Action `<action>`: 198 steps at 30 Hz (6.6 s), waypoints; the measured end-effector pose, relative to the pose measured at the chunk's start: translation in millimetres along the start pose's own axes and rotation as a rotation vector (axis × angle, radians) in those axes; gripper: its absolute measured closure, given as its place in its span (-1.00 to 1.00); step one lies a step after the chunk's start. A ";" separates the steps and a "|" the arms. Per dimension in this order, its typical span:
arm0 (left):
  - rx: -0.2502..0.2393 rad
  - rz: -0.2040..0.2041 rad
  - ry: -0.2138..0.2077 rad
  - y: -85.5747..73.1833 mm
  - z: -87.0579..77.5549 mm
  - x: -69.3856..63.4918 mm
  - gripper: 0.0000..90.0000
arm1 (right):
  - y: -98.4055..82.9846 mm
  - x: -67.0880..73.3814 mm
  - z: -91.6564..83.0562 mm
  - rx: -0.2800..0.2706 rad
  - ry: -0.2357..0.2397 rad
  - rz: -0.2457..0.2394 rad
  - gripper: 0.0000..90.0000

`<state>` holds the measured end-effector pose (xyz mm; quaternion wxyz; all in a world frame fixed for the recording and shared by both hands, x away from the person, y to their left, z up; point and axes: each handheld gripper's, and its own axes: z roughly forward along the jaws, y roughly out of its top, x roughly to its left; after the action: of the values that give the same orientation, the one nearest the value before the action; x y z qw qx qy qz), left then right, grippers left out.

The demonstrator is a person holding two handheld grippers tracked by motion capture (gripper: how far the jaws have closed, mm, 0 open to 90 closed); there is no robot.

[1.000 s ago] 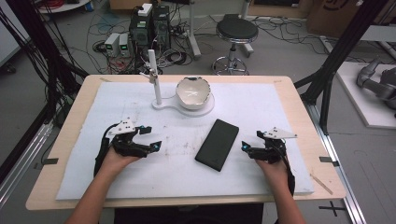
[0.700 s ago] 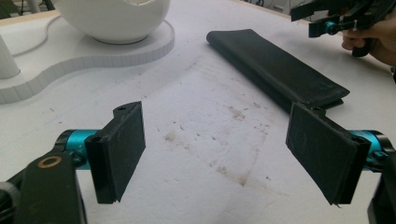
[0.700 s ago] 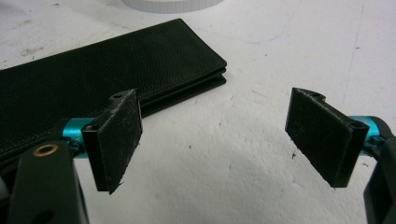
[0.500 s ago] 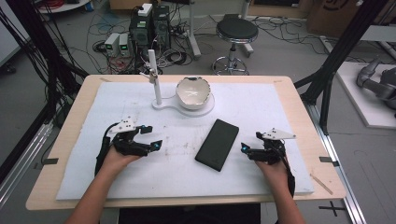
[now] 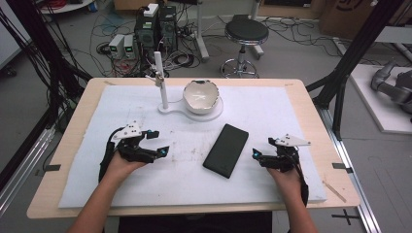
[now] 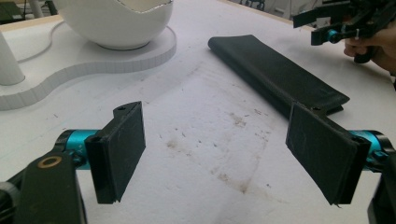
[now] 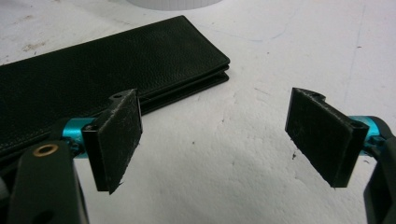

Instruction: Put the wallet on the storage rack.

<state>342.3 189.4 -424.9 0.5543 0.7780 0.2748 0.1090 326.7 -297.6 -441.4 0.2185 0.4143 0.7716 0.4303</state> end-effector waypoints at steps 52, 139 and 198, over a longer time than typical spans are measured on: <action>0.177 0.000 -0.213 38.8 122.6 -39.4 -0.48 | -8.2 -6.7 -17.7 -0.015 -0.005 -0.020 -0.57; 0.120 0.265 -0.486 70.7 49.8 -62.7 0.83 | 26.6 41.2 9.0 -0.093 0.722 -0.100 0.02; 0.031 0.047 0.031 -3.9 -42.0 19.3 -0.65 | 200.0 -3.5 25.9 -0.037 0.243 -0.184 0.70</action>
<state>337.1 234.6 -415.9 0.5350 0.7910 0.2667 0.1298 436.9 -230.7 -286.3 0.1694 0.2826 0.8190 0.4698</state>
